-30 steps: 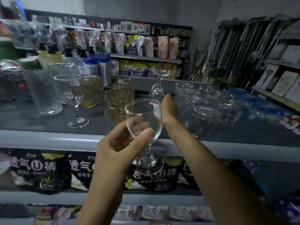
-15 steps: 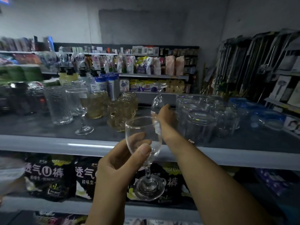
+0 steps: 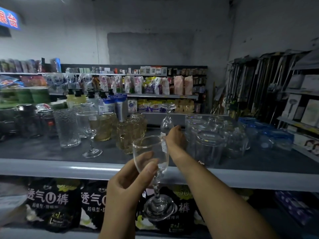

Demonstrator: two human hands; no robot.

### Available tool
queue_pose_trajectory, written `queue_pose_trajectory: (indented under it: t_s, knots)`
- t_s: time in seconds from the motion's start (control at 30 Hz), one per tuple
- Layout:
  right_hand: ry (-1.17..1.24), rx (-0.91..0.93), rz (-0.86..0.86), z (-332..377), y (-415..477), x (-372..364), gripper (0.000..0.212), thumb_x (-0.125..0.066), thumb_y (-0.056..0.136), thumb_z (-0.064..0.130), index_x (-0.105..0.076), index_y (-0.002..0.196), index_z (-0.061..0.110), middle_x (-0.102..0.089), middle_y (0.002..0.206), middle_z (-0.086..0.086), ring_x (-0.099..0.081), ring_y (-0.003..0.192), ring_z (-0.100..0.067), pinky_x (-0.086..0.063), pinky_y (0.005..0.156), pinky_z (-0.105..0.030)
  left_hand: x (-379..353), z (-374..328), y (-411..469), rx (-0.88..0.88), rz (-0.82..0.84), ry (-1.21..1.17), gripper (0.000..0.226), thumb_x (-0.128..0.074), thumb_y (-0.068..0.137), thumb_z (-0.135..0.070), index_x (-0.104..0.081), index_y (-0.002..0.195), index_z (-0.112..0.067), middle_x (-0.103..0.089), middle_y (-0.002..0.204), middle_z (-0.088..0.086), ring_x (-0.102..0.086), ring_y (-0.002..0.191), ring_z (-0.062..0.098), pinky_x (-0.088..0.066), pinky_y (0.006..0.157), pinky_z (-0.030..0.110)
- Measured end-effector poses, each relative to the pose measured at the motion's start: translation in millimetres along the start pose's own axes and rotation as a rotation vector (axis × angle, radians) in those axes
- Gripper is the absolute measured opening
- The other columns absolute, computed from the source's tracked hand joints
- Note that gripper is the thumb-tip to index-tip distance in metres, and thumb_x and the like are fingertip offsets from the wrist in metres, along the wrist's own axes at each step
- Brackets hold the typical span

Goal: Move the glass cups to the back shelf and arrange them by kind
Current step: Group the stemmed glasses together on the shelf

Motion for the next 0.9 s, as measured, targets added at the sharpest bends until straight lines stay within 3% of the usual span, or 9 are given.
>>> queue_pose_trajectory:
  t_s: [0.1, 0.2, 0.4, 0.57, 0.7, 0.83, 0.9]
  knots:
    - [0.002, -0.006, 0.011, 0, 3, 3, 0.043, -0.048, 0.105, 0.006, -0.035, 0.145, -0.004, -0.053, 0.145, -0.027, -0.053, 0.134, -0.042, -0.046, 0.101, -0.045, -3, -2, 1, -0.004, 0.020, 0.012, 0.054, -0.082, 0.053, -0.050, -0.082, 0.104, -0.031, -0.080, 0.105, 0.010, -0.077, 0.103, 0.024, -0.059, 0.079, 0.029]
    - [-0.028, -0.008, 0.044, -1, 6, 6, 0.039, -0.035, 0.109, 0.007, -0.039, 0.147, -0.003, -0.049, 0.150, -0.026, -0.049, 0.138, -0.041, -0.041, 0.106, -0.041, -5, -3, 2, -0.014, 0.034, 0.017, 0.053, -0.082, 0.054, -0.050, -0.081, 0.104, -0.032, -0.080, 0.105, 0.009, -0.077, 0.102, 0.024, -0.059, 0.072, 0.023]
    - [-0.023, -0.008, 0.020, -1, 6, 2, 0.042, -0.044, 0.105, 0.005, -0.036, 0.145, -0.005, -0.053, 0.144, -0.028, -0.054, 0.133, -0.042, -0.046, 0.099, -0.045, -4, 2, 1, 0.011, 0.019, -0.020, 0.054, -0.084, 0.052, -0.049, -0.082, 0.103, -0.031, -0.080, 0.104, 0.010, -0.077, 0.103, 0.023, -0.059, 0.076, 0.021]
    - [0.004, -0.009, -0.002, -3, 11, -8, 0.060, -0.074, 0.093, 0.017, -0.039, 0.140, 0.001, -0.060, 0.139, -0.022, -0.060, 0.127, -0.039, -0.051, 0.093, -0.042, 1, 8, 0, 0.025, 0.007, -0.048, 0.076, -0.096, 0.037, -0.064, -0.082, 0.105, -0.030, -0.080, 0.107, 0.011, -0.076, 0.106, 0.025, -0.060, 0.086, 0.029]
    - [0.012, -0.008, -0.024, -6, 13, -10, 0.063, -0.078, 0.089, 0.018, -0.041, 0.138, 0.003, -0.063, 0.135, -0.020, -0.062, 0.123, -0.038, -0.051, 0.088, -0.040, 4, 8, 1, 0.026, 0.004, -0.047, 0.086, -0.096, 0.030, -0.069, -0.082, 0.104, -0.029, -0.080, 0.106, 0.012, -0.076, 0.105, 0.025, -0.061, 0.087, 0.029]
    - [-0.022, 0.005, -0.032, -7, 16, -12, 0.060, -0.076, 0.090, 0.017, -0.042, 0.138, 0.004, -0.063, 0.134, -0.019, -0.062, 0.123, -0.039, -0.052, 0.089, -0.041, 9, 6, 4, 0.027, 0.013, -0.023, 0.066, -0.094, 0.042, -0.051, -0.082, 0.103, -0.028, -0.080, 0.105, 0.012, -0.077, 0.102, 0.024, -0.061, 0.081, 0.025]
    - [-0.041, 0.012, -0.048, -7, 17, -13, 0.059, -0.075, 0.091, 0.018, -0.043, 0.137, 0.004, -0.063, 0.135, -0.019, -0.061, 0.123, -0.039, -0.052, 0.091, -0.042, 12, 5, 3, 0.034, 0.022, -0.015, 0.057, -0.086, 0.049, -0.045, -0.083, 0.103, -0.025, -0.080, 0.105, 0.012, -0.077, 0.102, 0.025, -0.062, 0.082, 0.031]
Point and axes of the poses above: each hand's wrist, its own y-axis towards the middle knuckle, its own x-axis out of the back of the hand, z = x × y, the point moved 5 cm from there along y, towards the middle knuckle
